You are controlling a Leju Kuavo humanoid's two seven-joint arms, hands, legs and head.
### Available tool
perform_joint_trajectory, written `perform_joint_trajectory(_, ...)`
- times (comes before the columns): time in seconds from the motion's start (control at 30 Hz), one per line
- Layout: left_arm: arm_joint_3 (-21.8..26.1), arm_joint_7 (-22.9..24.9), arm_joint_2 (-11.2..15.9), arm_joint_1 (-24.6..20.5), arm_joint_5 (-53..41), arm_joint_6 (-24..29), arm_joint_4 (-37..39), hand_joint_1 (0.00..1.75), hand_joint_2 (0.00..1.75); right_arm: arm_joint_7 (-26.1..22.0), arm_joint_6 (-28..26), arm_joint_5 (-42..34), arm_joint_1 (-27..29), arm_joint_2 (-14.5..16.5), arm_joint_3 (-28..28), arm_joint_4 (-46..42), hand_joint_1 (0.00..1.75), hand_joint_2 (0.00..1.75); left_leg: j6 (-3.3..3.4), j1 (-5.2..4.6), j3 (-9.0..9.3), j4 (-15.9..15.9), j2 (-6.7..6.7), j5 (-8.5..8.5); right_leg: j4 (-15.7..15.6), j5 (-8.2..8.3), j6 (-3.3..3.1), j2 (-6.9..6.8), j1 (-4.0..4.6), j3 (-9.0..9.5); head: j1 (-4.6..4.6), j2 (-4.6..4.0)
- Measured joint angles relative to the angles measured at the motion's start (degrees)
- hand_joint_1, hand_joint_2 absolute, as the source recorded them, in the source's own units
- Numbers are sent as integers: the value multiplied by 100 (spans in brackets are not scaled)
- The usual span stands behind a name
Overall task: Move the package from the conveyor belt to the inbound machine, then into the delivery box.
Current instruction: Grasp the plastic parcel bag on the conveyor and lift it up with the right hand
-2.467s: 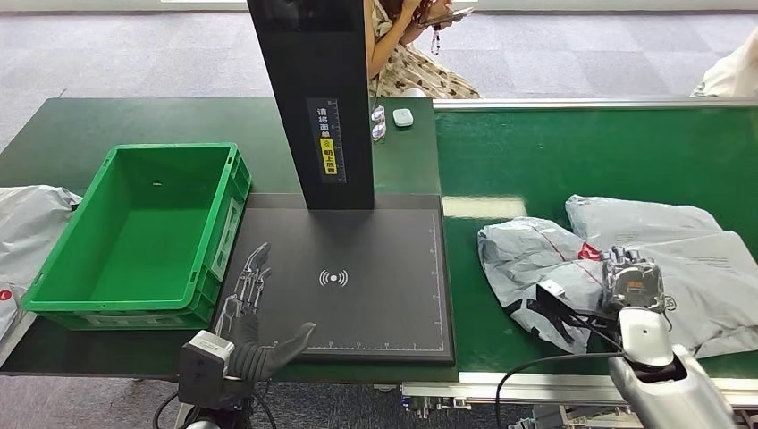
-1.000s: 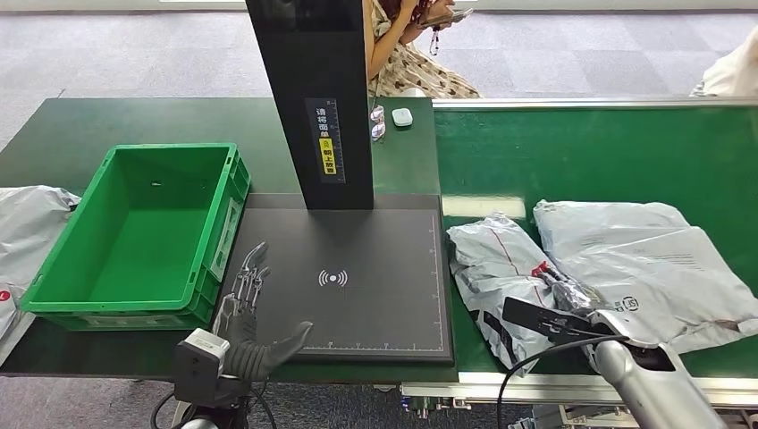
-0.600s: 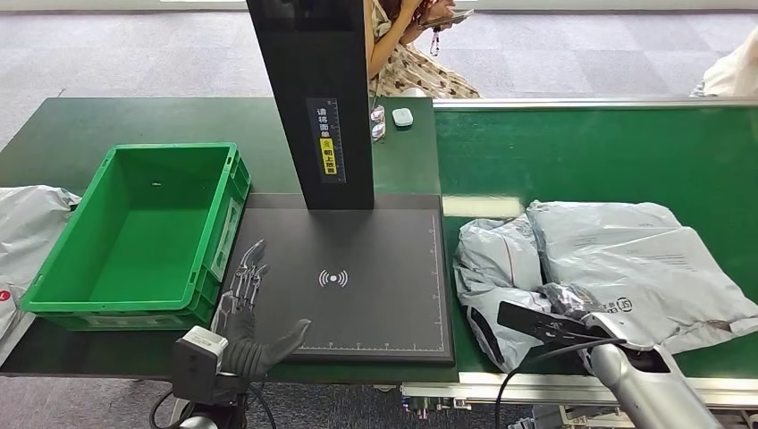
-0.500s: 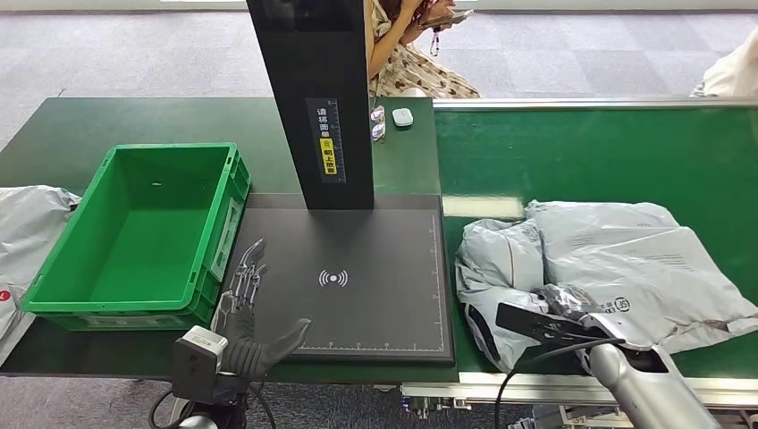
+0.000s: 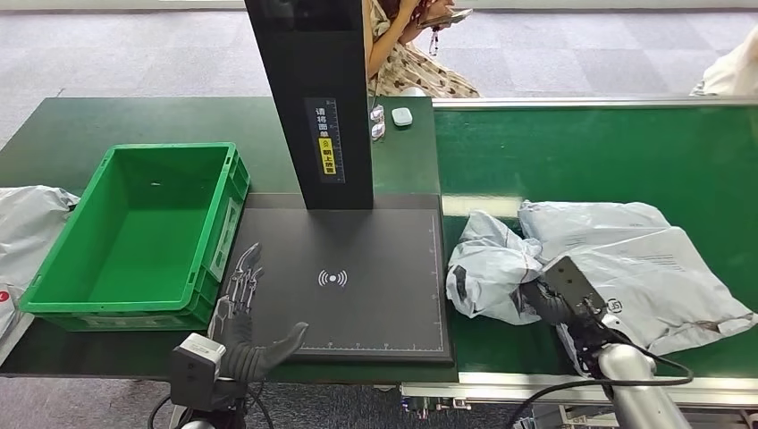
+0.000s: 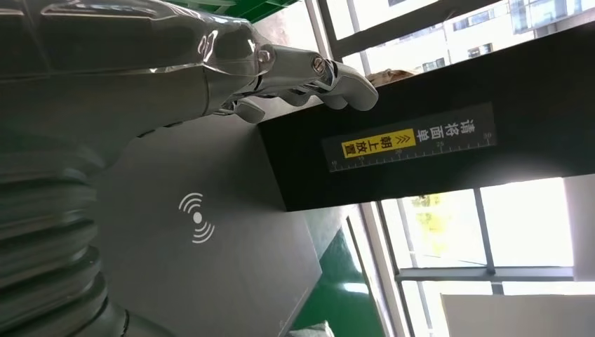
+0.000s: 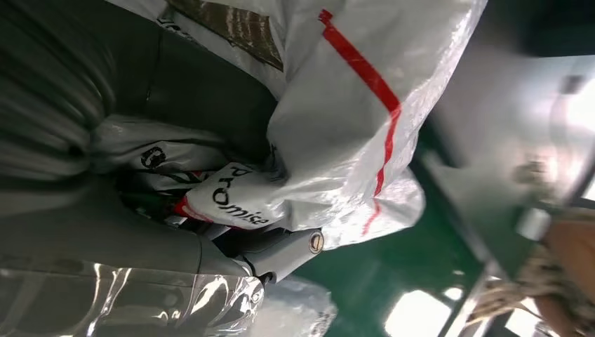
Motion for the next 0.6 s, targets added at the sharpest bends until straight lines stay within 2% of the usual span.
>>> perform_joint_trajectory(0.17,-13,-175,26,-52,131,111,57,0,175,-341,460,-2809,16,296,-515,-590,175,175,-1,0,-5,0,4,2,2,1,-1,2,0,-5,0,0)
perform_joint_trajectory(0.27,-17,-210,31,-108,146,128,95,0,175,-454,425,-3775,-152,510,-639,-954,175,175,-5,0,-3,0,9,4,3,3,-3,7,0,-6,0,0)
perform_joint_trajectory(0.4,-17,-223,30,-124,143,116,102,0,175,-619,450,-4331,-384,750,-673,-1404,175,175,-6,0,-2,0,13,5,5,4,-4,12,1,-7,0,0)
perform_joint_trajectory(0.6,-17,-237,19,-120,86,118,101,0,175,-413,586,-4288,-893,1103,-495,-1619,175,175,-8,1,-4,-1,22,5,10,4,-4,21,2,-10,-1,0)
